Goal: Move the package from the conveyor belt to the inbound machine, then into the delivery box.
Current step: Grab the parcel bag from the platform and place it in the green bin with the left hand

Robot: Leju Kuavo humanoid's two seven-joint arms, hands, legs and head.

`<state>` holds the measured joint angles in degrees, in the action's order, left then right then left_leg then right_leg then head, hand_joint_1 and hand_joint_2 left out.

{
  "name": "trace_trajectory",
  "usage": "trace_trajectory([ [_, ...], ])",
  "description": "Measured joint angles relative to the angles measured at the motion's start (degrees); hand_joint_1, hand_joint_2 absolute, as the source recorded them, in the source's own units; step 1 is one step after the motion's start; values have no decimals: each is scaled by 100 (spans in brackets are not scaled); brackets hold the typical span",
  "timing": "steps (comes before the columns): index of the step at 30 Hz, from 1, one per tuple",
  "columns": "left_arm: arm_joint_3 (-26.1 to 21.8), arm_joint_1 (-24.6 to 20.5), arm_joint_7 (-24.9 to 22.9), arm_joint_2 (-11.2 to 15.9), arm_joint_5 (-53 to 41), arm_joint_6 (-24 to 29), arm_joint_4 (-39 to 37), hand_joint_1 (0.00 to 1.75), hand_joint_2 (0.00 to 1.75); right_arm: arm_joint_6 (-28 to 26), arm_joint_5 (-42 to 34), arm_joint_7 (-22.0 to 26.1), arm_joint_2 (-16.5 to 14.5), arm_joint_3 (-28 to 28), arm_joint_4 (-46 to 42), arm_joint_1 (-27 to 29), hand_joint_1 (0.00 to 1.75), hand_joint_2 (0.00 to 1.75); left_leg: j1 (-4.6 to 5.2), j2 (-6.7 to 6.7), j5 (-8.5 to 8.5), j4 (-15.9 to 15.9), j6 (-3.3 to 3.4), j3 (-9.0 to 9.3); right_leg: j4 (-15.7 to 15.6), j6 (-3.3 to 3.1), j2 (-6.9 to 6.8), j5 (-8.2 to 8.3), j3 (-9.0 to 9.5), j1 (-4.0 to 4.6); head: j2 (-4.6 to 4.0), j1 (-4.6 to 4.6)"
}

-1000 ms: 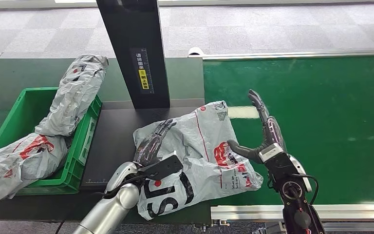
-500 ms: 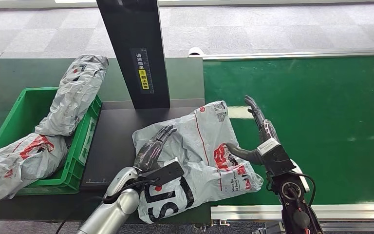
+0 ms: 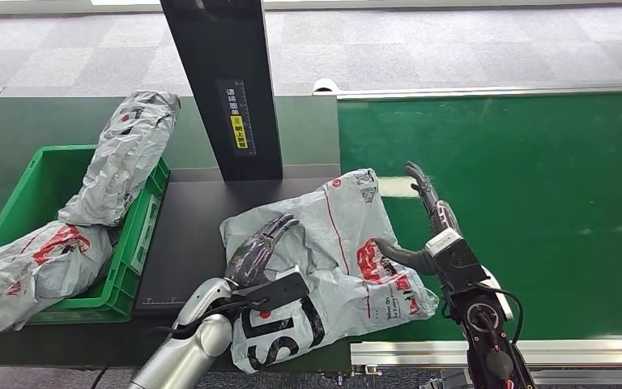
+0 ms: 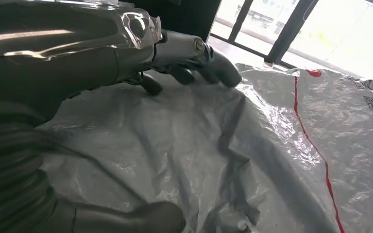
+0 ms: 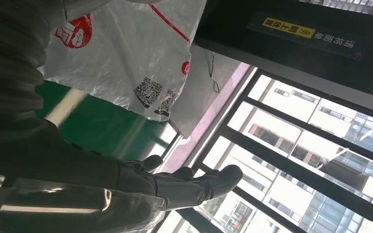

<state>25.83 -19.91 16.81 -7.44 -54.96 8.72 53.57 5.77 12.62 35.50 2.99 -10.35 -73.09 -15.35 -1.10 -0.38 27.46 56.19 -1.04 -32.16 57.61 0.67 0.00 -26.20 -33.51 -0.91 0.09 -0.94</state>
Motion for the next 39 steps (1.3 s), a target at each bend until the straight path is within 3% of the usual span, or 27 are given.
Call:
trace_trajectory([
  [11,4,-11,26,-30,-168,-235,-111,162,175,1,146,-33,-52,85,2,3,0,175,0,1,0,0,0,1,0,0,0,0,0,0,0,0],
  [30,4,-24,40,-45,-207,-304,-190,171,175,2,192,-38,-96,135,2,4,0,175,0,1,0,0,0,1,0,0,0,0,0,0,0,0],
  [33,3,-23,117,-45,-200,-97,-188,175,175,2,193,-38,-96,135,2,11,0,175,0,1,0,0,0,2,0,0,0,0,0,0,0,0],
  [37,-68,9,343,-61,96,597,-33,175,0,0,193,-38,-96,137,1,60,0,175,0,1,0,0,0,1,0,0,0,0,0,0,0,0],
  [39,-182,61,435,-88,407,963,167,175,0,1,184,-42,-95,137,0,92,0,175,0,1,0,0,0,1,0,0,0,0,0,0,0,-1],
])
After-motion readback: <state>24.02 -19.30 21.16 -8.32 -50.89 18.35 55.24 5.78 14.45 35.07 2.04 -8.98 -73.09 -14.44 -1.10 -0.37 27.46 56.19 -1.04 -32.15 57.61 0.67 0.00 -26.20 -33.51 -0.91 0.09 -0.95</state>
